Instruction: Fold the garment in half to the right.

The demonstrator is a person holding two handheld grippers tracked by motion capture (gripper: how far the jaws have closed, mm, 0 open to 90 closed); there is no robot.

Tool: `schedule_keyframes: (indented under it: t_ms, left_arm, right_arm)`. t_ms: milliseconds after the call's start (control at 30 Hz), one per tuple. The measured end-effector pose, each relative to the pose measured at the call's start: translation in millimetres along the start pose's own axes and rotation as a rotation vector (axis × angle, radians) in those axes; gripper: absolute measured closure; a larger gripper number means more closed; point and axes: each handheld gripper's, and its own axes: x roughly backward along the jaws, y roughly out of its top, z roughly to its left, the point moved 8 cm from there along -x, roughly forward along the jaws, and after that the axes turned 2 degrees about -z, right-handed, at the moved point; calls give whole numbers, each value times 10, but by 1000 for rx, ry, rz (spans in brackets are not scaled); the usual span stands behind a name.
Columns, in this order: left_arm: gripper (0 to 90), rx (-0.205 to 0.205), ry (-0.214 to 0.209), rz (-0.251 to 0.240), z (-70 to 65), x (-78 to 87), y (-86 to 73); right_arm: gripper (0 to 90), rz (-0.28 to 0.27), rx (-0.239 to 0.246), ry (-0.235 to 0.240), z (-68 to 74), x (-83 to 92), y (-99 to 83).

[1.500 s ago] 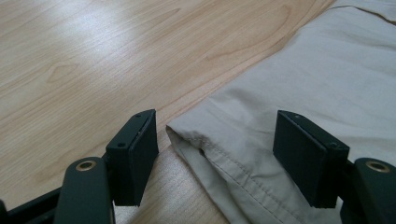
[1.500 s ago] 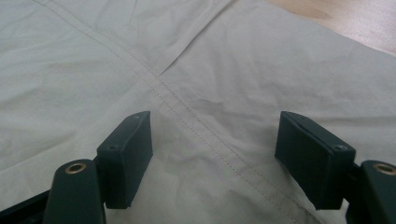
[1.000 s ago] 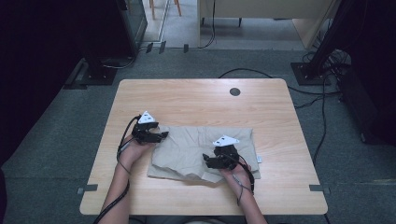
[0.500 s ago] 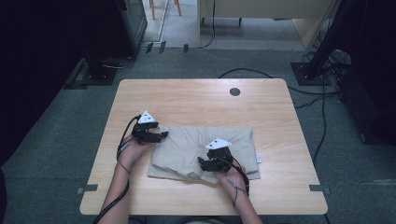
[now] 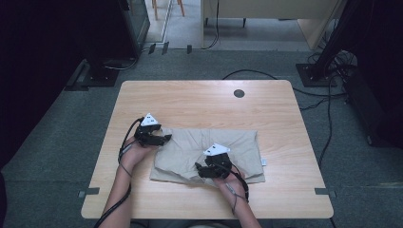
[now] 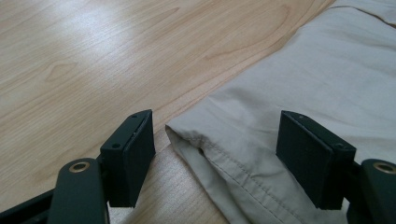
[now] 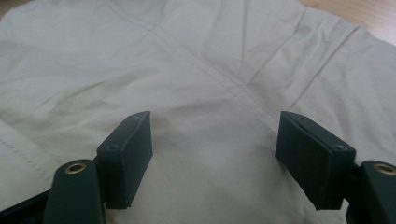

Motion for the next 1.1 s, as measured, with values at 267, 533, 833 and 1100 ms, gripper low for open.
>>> schedule_keyframes:
  t_ms: [267, 533, 833, 1100]
  left_arm:
    - [280, 22, -21, -5, 9, 21, -7]
    - [280, 20, -21, -5, 6, 22, -9]
    - [280, 19, -22, -4, 7, 24, -10]
    - [281, 10, -21, -3, 1, 23, -11]
  right_arm:
    - [268, 28, 50, -32, 29, -29, -33]
    - [268, -19, 14, 1, 97, 22, 85]
    - [268, 5, 45, 13, 224, -68, 52]
    - [268, 6, 35, 4, 238, -75, 29]
